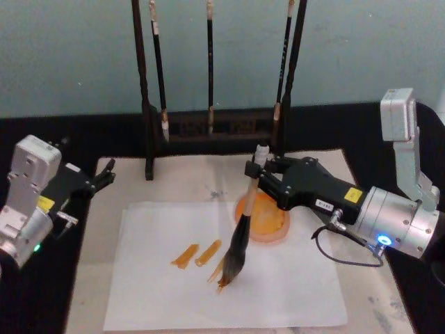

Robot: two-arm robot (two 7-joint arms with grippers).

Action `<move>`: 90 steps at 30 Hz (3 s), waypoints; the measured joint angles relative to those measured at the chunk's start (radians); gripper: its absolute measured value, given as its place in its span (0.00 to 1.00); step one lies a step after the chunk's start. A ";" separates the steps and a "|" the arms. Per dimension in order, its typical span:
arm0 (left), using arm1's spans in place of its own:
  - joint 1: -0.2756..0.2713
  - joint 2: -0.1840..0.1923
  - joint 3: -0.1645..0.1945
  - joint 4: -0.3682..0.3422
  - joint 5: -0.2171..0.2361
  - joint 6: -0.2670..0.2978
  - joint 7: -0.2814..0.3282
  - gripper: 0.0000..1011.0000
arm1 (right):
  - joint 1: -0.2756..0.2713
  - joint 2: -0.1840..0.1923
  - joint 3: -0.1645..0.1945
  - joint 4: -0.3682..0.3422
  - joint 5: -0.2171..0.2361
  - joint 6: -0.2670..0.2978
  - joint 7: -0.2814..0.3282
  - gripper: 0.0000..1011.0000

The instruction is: Pick up the brush from the inkstone, write on the paper, then place the brush back to its original position.

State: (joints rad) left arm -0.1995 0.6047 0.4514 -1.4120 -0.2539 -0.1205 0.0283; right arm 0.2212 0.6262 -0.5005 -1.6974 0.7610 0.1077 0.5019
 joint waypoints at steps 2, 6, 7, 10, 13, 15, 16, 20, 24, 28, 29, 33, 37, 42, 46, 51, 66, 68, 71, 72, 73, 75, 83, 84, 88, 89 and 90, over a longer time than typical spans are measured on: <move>0.000 0.000 0.000 0.000 0.000 0.000 0.000 1.00 | 0.001 -0.003 0.003 0.004 -0.014 -0.005 -0.008 0.17; 0.000 0.000 0.000 0.000 0.000 0.000 0.000 1.00 | -0.001 -0.006 0.010 0.008 -0.037 -0.014 -0.019 0.17; 0.000 0.000 0.000 0.000 0.000 0.000 0.000 1.00 | -0.001 -0.007 0.011 0.009 -0.042 -0.016 -0.021 0.17; 0.000 0.000 0.000 0.000 0.000 0.000 0.000 1.00 | -0.003 -0.011 0.017 0.010 -0.061 -0.022 -0.028 0.17; 0.000 0.000 0.000 0.000 0.000 0.000 0.000 1.00 | -0.007 -0.013 0.026 0.010 -0.076 -0.027 -0.034 0.17; 0.000 0.000 0.000 0.000 0.000 0.000 0.000 1.00 | -0.011 -0.015 0.033 0.009 -0.084 -0.029 -0.035 0.17; 0.000 0.000 0.000 0.000 0.000 0.000 0.000 1.00 | -0.012 -0.016 0.035 0.008 -0.086 -0.029 -0.035 0.17; 0.000 0.000 0.000 0.000 0.000 0.000 0.000 1.00 | -0.017 -0.019 0.045 0.002 -0.090 -0.028 -0.032 0.17; 0.000 0.000 0.000 0.000 0.000 0.000 0.000 1.00 | -0.023 -0.020 0.053 -0.009 -0.090 -0.025 -0.023 0.17; 0.000 0.000 0.000 0.000 0.000 0.000 0.000 1.00 | -0.030 -0.019 0.059 -0.022 -0.090 -0.024 -0.016 0.17; 0.000 0.000 0.000 0.000 0.000 0.000 0.000 1.00 | -0.031 -0.019 0.060 -0.026 -0.089 -0.023 -0.015 0.17; 0.000 0.000 0.000 0.000 0.000 0.000 0.000 1.00 | -0.037 -0.018 0.064 -0.041 -0.081 -0.020 -0.008 0.17; 0.000 0.000 0.000 0.000 0.000 0.000 0.000 1.00 | -0.044 -0.017 0.065 -0.054 -0.066 -0.017 0.004 0.17; 0.000 0.000 0.000 0.000 0.000 0.000 0.000 1.00 | -0.048 -0.017 0.056 -0.069 -0.049 -0.013 0.018 0.17; 0.000 0.000 0.000 0.000 0.000 0.000 0.000 1.00 | -0.046 -0.017 0.043 -0.073 -0.040 -0.006 0.027 0.17; 0.000 0.000 0.000 0.000 0.000 0.000 0.000 1.00 | -0.036 -0.019 0.026 -0.060 -0.037 0.002 0.028 0.17; 0.000 0.000 0.000 0.000 0.000 0.000 0.000 1.00 | -0.017 -0.029 0.022 -0.003 -0.055 -0.005 0.000 0.17; 0.000 0.000 0.000 0.000 0.000 0.000 0.000 1.00 | -0.017 -0.030 0.023 -0.001 -0.058 -0.008 -0.002 0.17; 0.000 0.000 0.000 0.000 0.000 0.000 0.000 1.00 | -0.017 -0.031 0.028 0.003 -0.065 -0.012 -0.006 0.17; 0.000 0.000 0.000 0.000 0.000 0.000 0.000 1.00 | -0.017 -0.032 0.031 0.004 -0.067 -0.015 -0.008 0.17; 0.000 0.000 0.000 0.000 0.000 0.000 0.000 1.00 | -0.017 -0.032 0.032 0.005 -0.068 -0.015 -0.009 0.17; 0.000 0.000 0.000 0.000 0.000 0.000 0.000 1.00 | -0.017 -0.033 0.035 0.006 -0.068 -0.016 -0.010 0.17; 0.000 0.000 0.000 0.000 0.000 0.000 0.000 1.00 | -0.029 -0.036 0.062 -0.004 -0.031 -0.011 -0.006 0.17; 0.000 0.000 0.000 0.000 0.000 0.000 0.000 1.00 | -0.031 -0.037 0.065 -0.006 -0.026 -0.012 -0.005 0.17; 0.000 0.000 0.000 0.000 0.000 0.000 0.000 1.00 | -0.039 -0.036 0.081 -0.019 0.009 -0.012 -0.005 0.17; 0.000 0.000 0.000 0.000 0.000 0.000 0.000 1.00 | -0.040 -0.036 0.084 -0.022 0.015 -0.012 -0.005 0.17; 0.000 0.000 0.000 0.000 0.000 0.000 0.000 1.00 | -0.041 -0.035 0.086 -0.025 0.021 -0.012 -0.004 0.17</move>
State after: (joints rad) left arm -0.1996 0.6047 0.4514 -1.4120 -0.2539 -0.1205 0.0283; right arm 0.1799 0.5909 -0.4145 -1.7223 0.7817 0.0952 0.4975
